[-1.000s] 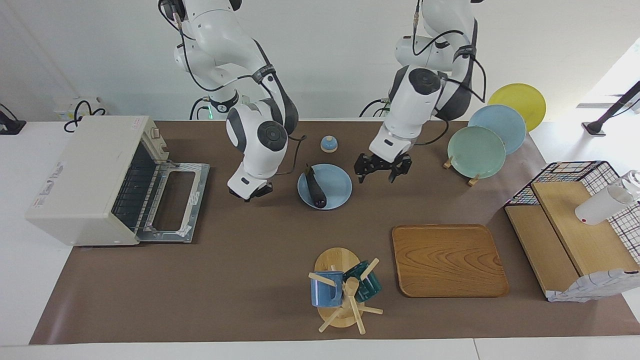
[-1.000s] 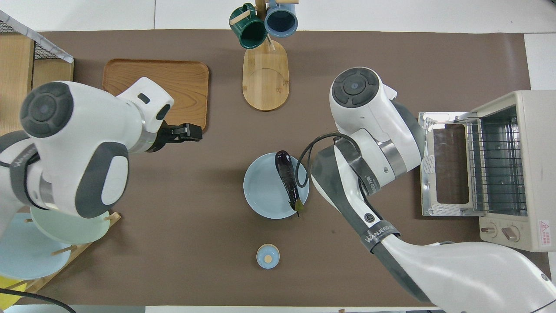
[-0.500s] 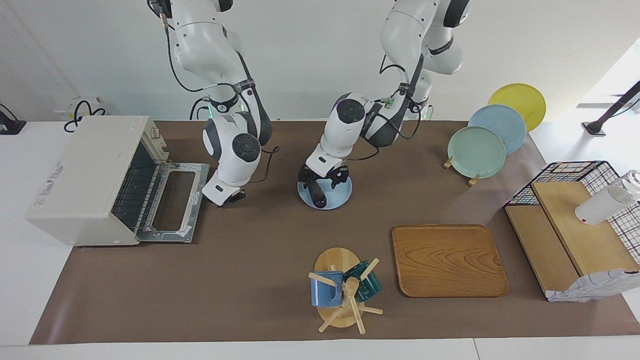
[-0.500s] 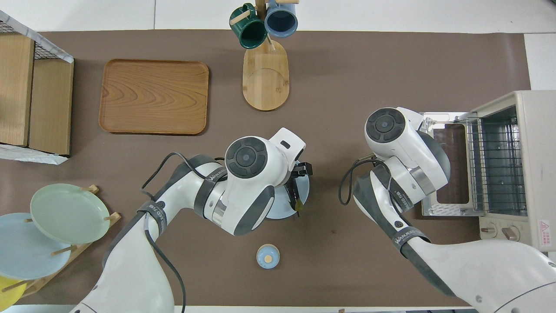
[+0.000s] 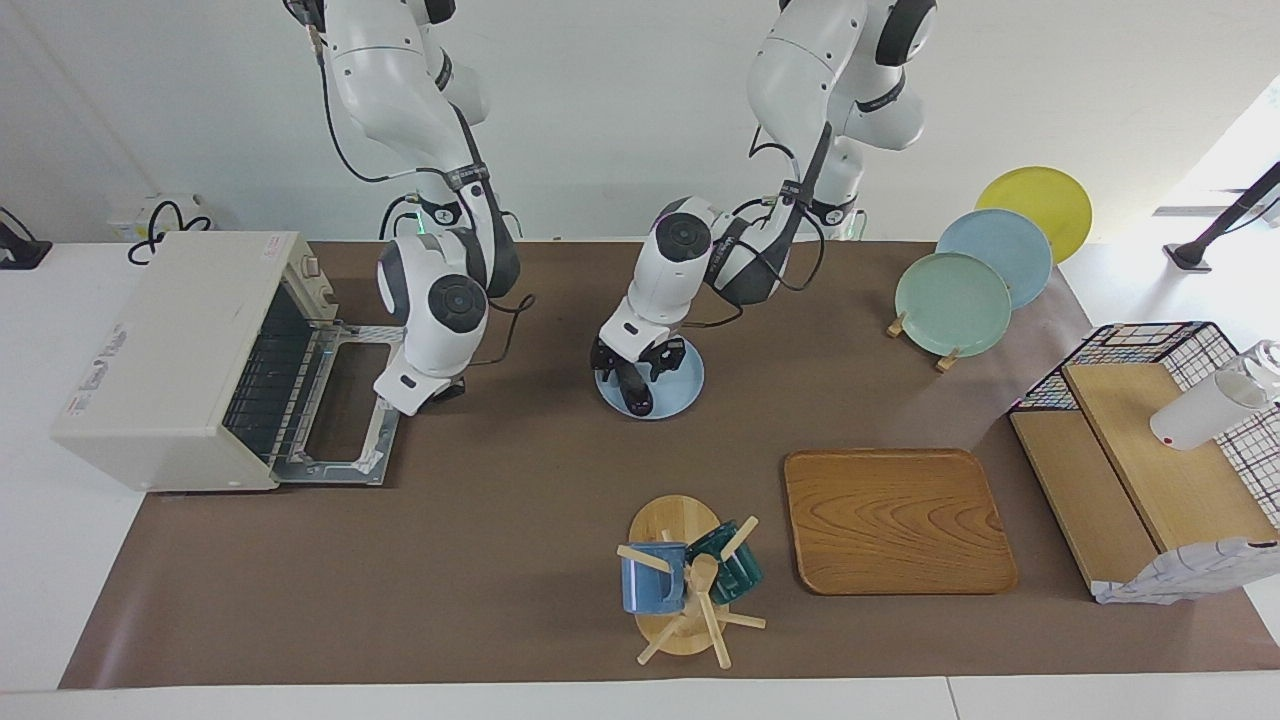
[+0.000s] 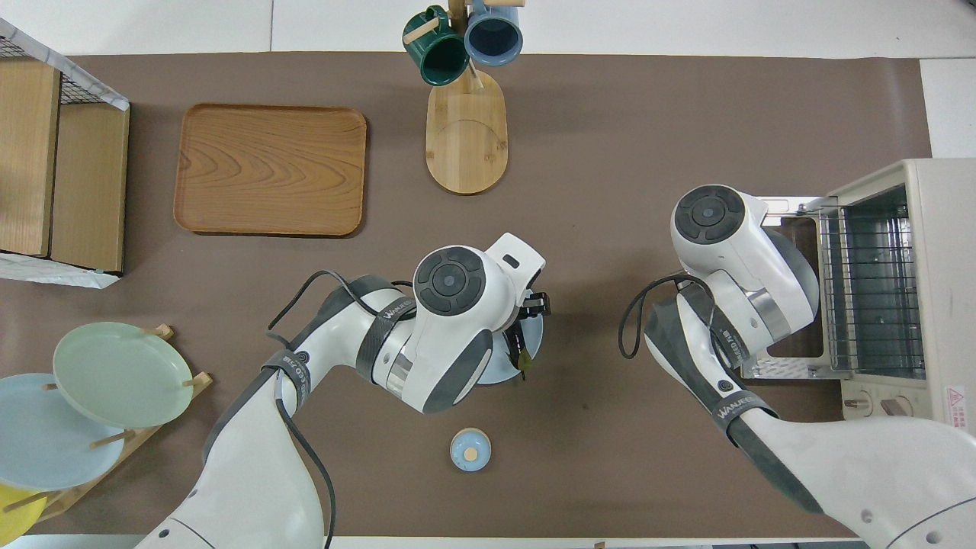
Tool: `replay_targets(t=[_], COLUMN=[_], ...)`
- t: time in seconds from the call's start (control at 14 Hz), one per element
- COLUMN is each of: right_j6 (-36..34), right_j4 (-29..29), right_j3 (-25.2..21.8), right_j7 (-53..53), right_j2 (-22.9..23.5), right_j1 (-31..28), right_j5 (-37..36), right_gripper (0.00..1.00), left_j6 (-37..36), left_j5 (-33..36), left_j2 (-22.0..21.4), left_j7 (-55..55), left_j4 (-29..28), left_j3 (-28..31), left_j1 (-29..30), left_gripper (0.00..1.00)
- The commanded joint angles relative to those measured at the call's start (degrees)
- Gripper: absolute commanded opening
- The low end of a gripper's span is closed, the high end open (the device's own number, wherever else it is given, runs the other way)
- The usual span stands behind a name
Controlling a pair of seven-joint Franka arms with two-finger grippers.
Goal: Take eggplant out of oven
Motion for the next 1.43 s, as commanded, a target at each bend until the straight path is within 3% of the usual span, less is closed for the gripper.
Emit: replay_targets(t=[0.0, 0.29, 0.36, 0.43, 0.64, 0.79, 1.0, 1.21, 1.36], right_j6=[1.5, -2.4, -5.1, -6.9, -9.4, -10.9, -11.1, -15.0, -20.4], right_j4=[-2.4, 1.1, 3.1, 4.4, 5.2, 5.3, 5.3, 5.4, 8.6], right_j3=[0.9, 0.9, 0.9, 0.9, 0.9, 0.9, 0.9, 0.9, 1.0], right_j7=[-1.3, -9.1, -11.0, -12.9, -20.2, -25.8, -31.3, -33.4, -32.9], right_j2=[-2.1, -2.3, -2.6, -3.4, -8.8, -11.9, -14.4, -17.1, -19.0], right_j1=[-1.9, -2.7, -2.8, -3.0, -6.3, -9.6, -12.9, -14.9, -14.5], right_j5=[-1.2, -1.5, -1.5, -1.5, -1.5, -1.4, -1.0, 0.2, 6.4], right_gripper=[0.00, 0.00, 0.00, 0.00, 0.00, 0.00, 0.00, 0.00, 0.00], left_j6=[0.5, 0.6, 0.6, 0.6, 0.1, -0.5, -5.3, -16.5, -20.7], left_j5=[-0.8, -0.8, -0.8, -0.8, -0.8, -0.8, -0.6, 2.5, 3.7], left_j2=[0.4, 0.3, 0.2, 0.2, 0.2, -0.5, -4.5, -3.5, -1.3], left_j7=[-0.2, -0.3, -0.7, -1.3, -1.6, -1.5, -0.9, 2.4, 8.9], left_j4=[0.4, -0.4, -0.6, -0.6, -0.4, 0.0, 1.3, 11.6, 16.5], left_j3=[0.8, 0.8, 0.8, 0.8, 1.0, 1.2, 1.3, 1.3, 1.2], left_j1=[-0.9, -0.9, -0.9, -0.9, -0.3, 0.2, 5.6, 14.7, 21.1], left_gripper=[0.66, 0.64, 0.59, 0.50, 0.00, 0.00, 0.00, 0.00, 0.00])
